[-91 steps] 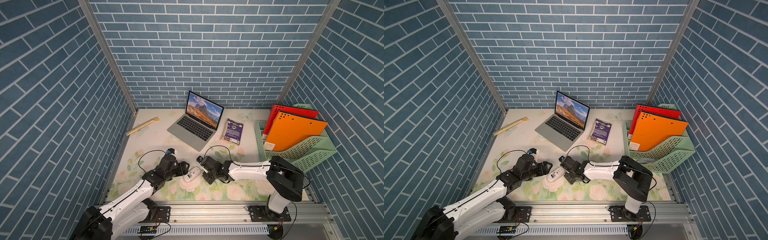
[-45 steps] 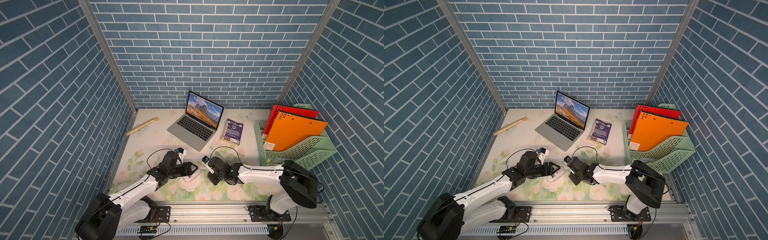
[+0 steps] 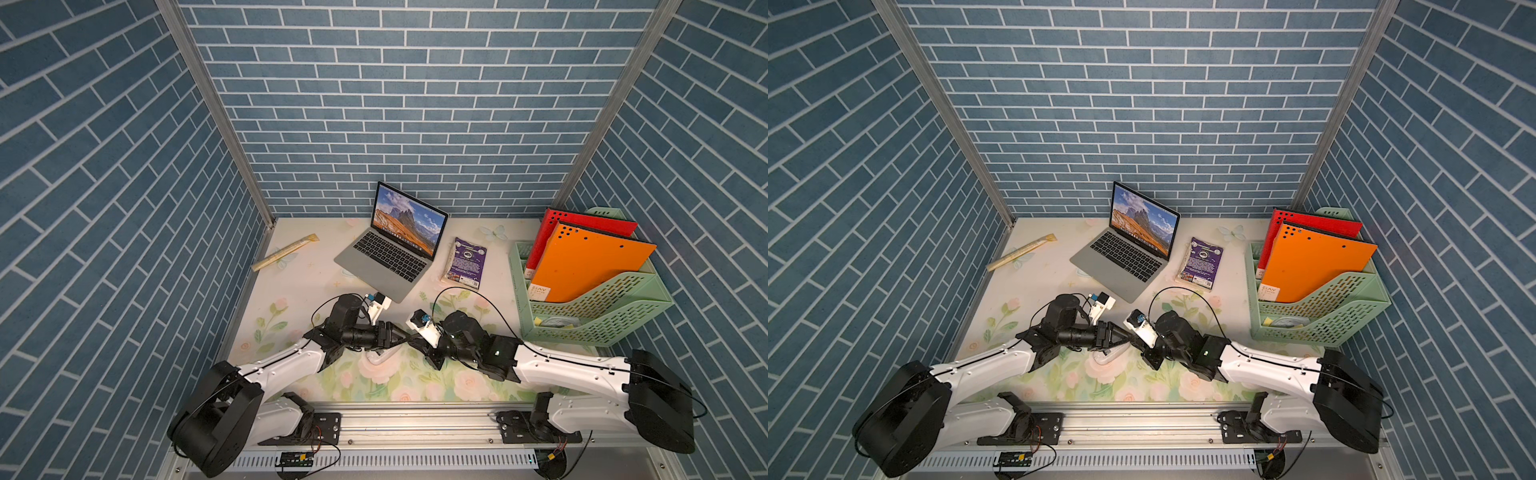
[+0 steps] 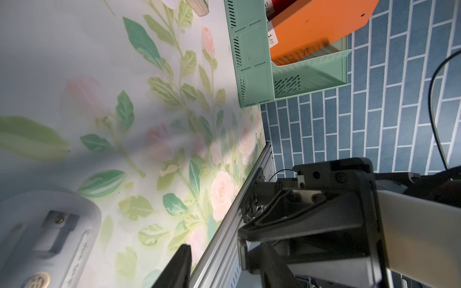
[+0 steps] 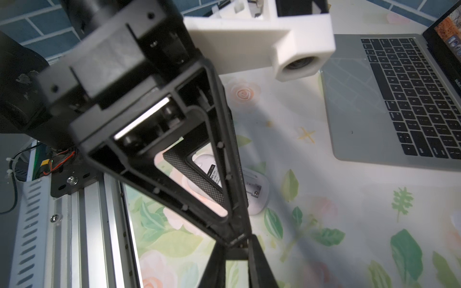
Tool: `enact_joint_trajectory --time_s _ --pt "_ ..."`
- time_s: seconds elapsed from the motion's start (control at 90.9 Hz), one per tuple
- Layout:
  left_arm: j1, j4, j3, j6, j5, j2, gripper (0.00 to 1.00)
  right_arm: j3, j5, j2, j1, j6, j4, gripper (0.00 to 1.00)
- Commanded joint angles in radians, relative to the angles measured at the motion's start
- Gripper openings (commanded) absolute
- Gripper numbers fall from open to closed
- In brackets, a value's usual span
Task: Insert the wireless mouse receiver into the laptop
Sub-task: Adjust the USB plug.
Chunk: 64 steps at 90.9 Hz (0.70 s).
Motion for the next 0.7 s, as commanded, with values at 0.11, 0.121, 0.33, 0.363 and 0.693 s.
enact_joint_trajectory --time_s 0.11,0.121,0.33,0.363,0.693 --pt "-0.018 0.066 -0.010 -0.030 0.068 -0.002 0.35 0.001 -0.008 -0.008 -0.002 -0.039 0.032 0.12" --pt "-0.020 0.067 -0.010 -0.030 0.070 -0.002 0.34 0.003 -0.007 -0.007 -0.001 -0.040 0.032 0.11" --pt "-0.046 0.067 -0.017 -0.037 0.087 0.022 0.09 0.018 0.002 0.005 -0.001 -0.051 0.041 0.10" --pt "-0.046 0.059 -0.019 -0.035 0.084 0.023 0.07 0.016 0.005 0.002 -0.001 -0.052 0.044 0.10" --pt "-0.045 0.080 -0.034 -0.222 -0.110 -0.012 0.00 -0.025 0.129 -0.073 0.001 -0.108 0.065 0.38"
